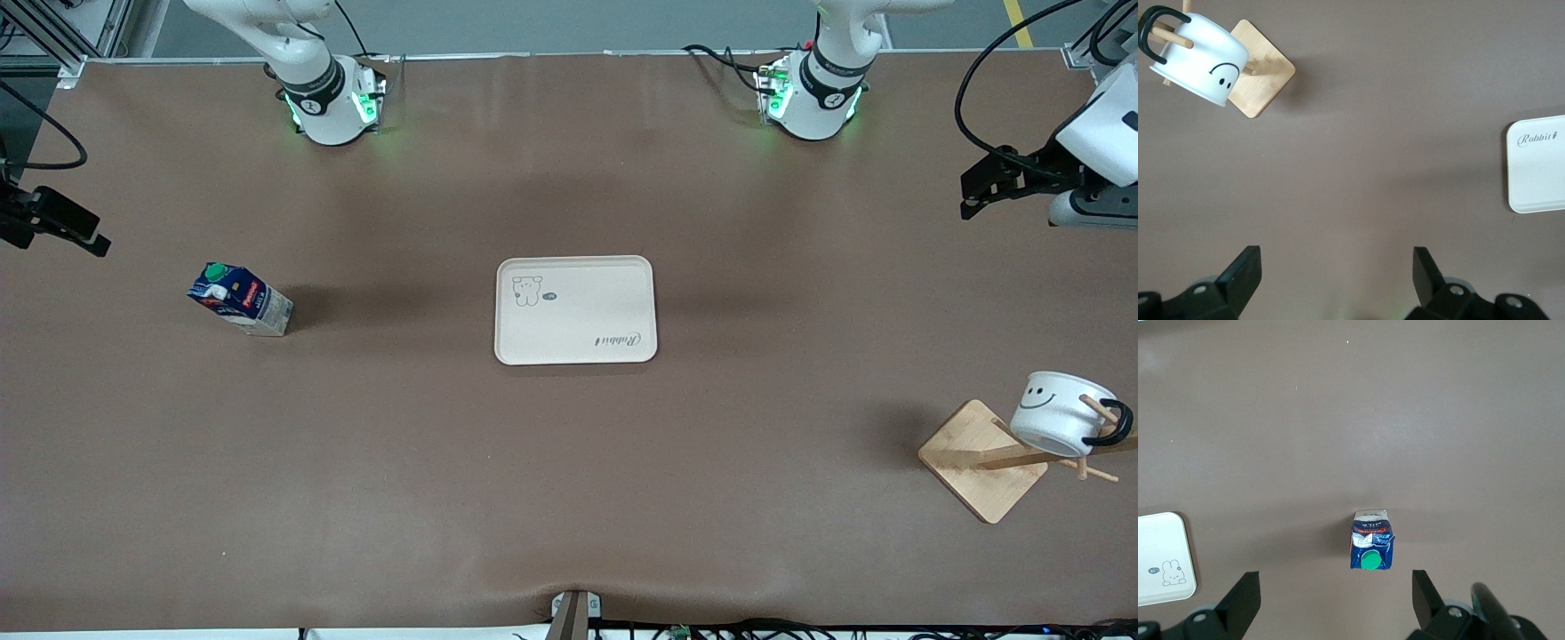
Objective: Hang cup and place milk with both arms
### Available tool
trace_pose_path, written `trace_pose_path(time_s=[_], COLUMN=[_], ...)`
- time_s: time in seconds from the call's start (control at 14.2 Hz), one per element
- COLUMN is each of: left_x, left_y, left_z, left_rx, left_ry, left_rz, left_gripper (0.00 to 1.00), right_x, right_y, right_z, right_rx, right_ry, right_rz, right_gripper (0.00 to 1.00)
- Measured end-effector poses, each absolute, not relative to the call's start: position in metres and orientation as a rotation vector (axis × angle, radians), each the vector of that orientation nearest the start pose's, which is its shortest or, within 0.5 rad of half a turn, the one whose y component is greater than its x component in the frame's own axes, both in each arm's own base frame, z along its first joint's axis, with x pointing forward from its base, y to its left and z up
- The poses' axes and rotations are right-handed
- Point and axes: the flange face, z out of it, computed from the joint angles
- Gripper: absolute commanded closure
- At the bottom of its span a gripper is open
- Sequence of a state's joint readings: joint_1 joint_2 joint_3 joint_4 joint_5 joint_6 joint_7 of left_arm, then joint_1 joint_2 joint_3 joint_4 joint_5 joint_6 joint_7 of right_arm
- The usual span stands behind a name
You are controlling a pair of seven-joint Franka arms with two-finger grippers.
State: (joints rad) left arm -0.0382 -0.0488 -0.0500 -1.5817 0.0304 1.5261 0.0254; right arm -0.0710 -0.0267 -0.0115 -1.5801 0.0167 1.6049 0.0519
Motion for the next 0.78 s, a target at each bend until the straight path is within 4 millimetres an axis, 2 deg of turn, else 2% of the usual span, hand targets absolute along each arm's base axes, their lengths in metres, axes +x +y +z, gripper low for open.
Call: trace_pose_path(time_s=[0.78], left_x=[0.545], left_y=[-0.057], left_z=[0.637], left_rx=[-3.137], left_ry=[0.173], left_rz=[0.010], left_gripper=[0.00], right_x=[0.546], right_y=[-0.053], right_z=[0.637], right_rx=[-3.116], right_ry=[0.236], right_rz=[-0.063], right_gripper=[0.00])
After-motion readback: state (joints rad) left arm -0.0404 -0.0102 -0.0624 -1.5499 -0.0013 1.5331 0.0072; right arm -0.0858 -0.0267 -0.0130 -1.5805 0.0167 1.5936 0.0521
